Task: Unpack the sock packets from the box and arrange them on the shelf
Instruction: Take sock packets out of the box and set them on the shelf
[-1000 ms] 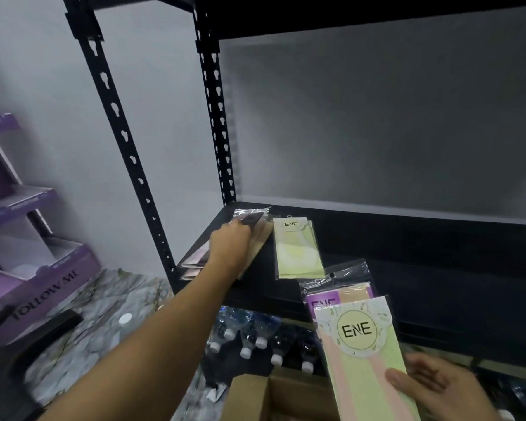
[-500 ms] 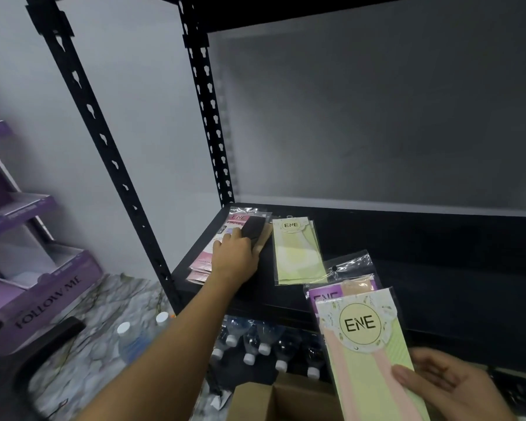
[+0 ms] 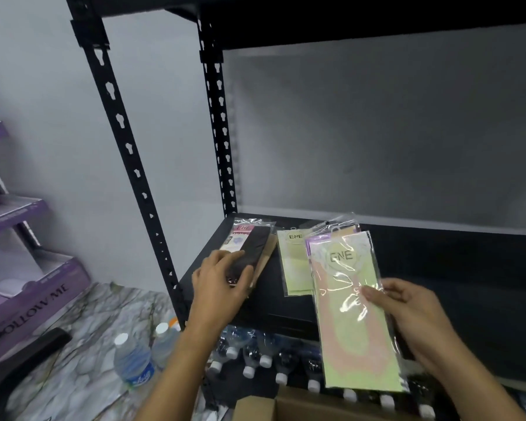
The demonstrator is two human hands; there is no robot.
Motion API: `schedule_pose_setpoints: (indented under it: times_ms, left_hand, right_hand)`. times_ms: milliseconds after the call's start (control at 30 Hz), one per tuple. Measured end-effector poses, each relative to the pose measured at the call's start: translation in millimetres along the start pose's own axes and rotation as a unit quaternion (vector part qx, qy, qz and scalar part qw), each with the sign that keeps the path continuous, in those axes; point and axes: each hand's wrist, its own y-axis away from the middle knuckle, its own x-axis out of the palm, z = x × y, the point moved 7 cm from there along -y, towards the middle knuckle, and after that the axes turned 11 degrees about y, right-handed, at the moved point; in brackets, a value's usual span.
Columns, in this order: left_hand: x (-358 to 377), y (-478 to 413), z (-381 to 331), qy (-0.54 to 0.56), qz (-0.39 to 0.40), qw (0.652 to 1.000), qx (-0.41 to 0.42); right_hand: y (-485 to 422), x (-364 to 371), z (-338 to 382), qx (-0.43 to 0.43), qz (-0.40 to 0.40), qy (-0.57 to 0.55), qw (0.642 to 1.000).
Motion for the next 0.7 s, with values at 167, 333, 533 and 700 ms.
schedule_pose_setpoints:
  times_ms: [167, 333, 533, 700]
  left_hand:
    - [-22.1, 32.5, 26.3, 0.031, -0.067, 0.996, -0.040]
    - [-18.2, 47.8, 45.4, 0.060, -0.085, 0.993, -0.062]
    - [-6.9, 49.5, 43.6, 0.022, -0.047, 0.997, -0.051]
    - [-5.6, 50.8, 45.0, -0.002, -0.036, 0.999, -0.035]
  right_hand:
    - [-54.8, 29.9, 11.1, 0.032, 0.006, 0.028, 0.999]
    - [-110.6, 52.6, 7.7, 0.077, -0.014, 0.061, 0.995]
    - [-136.4, 68.4, 8.6, 0.092, -0.054, 0.165, 0.981]
    - [-134.7, 71.3, 11.3, 0.085, -0.059, 0.285, 0.953]
